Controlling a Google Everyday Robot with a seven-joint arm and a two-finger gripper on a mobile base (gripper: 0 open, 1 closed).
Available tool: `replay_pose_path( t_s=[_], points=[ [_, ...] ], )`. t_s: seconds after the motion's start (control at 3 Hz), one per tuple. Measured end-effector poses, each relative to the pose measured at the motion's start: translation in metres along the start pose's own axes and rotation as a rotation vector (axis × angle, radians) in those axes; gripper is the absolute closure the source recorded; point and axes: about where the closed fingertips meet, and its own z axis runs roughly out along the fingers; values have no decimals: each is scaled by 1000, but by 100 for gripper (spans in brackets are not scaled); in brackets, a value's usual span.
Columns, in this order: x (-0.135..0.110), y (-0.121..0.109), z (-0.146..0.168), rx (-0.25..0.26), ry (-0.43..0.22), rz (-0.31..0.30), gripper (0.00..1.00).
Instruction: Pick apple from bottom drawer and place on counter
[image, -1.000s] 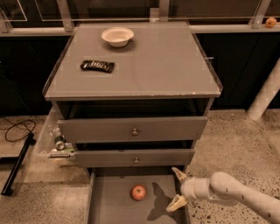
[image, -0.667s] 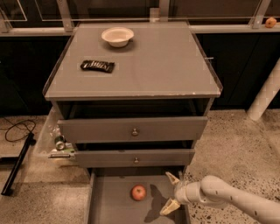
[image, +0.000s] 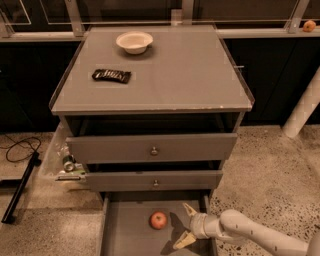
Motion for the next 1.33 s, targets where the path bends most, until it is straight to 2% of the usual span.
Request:
replay_pose_path(
  t_s=[0.33,0.67,1.33],
  points=[
    [23,-10,23,-4,-21,67,0],
    [24,-11,30,-5,-17,55,0],
    [51,-31,91,-51,20,-10,0]
  ],
)
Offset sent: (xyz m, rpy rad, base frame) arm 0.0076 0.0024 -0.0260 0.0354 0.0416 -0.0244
